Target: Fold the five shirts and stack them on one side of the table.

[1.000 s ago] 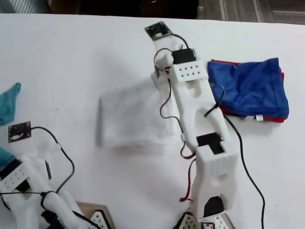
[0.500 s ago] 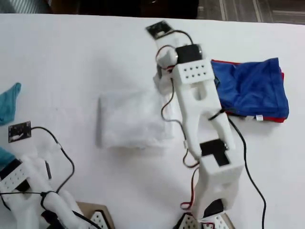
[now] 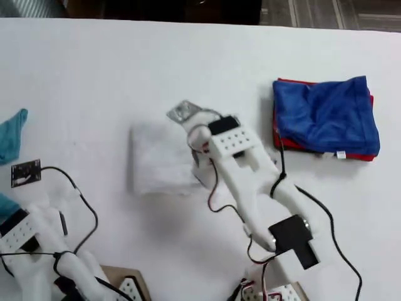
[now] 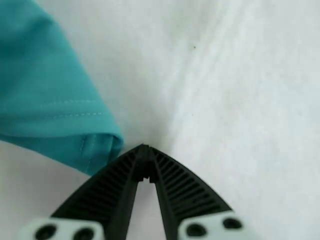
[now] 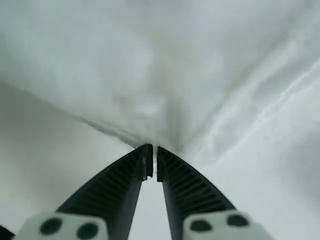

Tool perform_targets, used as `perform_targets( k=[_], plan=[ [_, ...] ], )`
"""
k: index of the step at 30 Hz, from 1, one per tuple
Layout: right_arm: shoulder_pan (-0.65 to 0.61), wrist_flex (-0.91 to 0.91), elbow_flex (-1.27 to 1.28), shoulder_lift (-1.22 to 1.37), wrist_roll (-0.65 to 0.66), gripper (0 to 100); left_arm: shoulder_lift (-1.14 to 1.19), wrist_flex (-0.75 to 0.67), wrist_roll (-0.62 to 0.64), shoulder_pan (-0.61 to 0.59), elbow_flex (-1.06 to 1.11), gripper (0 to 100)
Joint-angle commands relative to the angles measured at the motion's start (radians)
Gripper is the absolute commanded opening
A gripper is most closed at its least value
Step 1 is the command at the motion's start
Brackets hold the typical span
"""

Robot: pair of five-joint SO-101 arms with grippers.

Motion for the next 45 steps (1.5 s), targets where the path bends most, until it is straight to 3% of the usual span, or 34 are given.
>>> perform_targets(
  k=[1, 13, 18, 23, 39, 45],
  plan=[
    [0.051, -0.071, 0.074, -0.065, 0.032, 2.1, -0.018, -0.012, 0.002, 0.014, 0.002, 3],
    [0.062, 0.041, -0.229, -0.245, 0.018, 2.7, -0.018, -0.012, 0.002, 0.014, 0.002, 3],
    [0.079, -0.016, -0.272, -0.137, -0.221, 21.9, -0.018, -0.014, 0.000, 0.014, 0.002, 3],
    [0.105, -0.082, -0.288, 0.085, -0.276, 34.9, -0.018, -0.014, 0.000, 0.014, 0.002, 3],
    [0.108, -0.059, -0.443, 0.456, -0.301, 35.4, -0.018, -0.026, 0.002, 0.011, 0.010, 3],
    [0.104, 0.053, -0.608, 0.605, -0.325, 33.6, -0.018, -0.025, -0.003, 0.009, 0.012, 3]
  ],
)
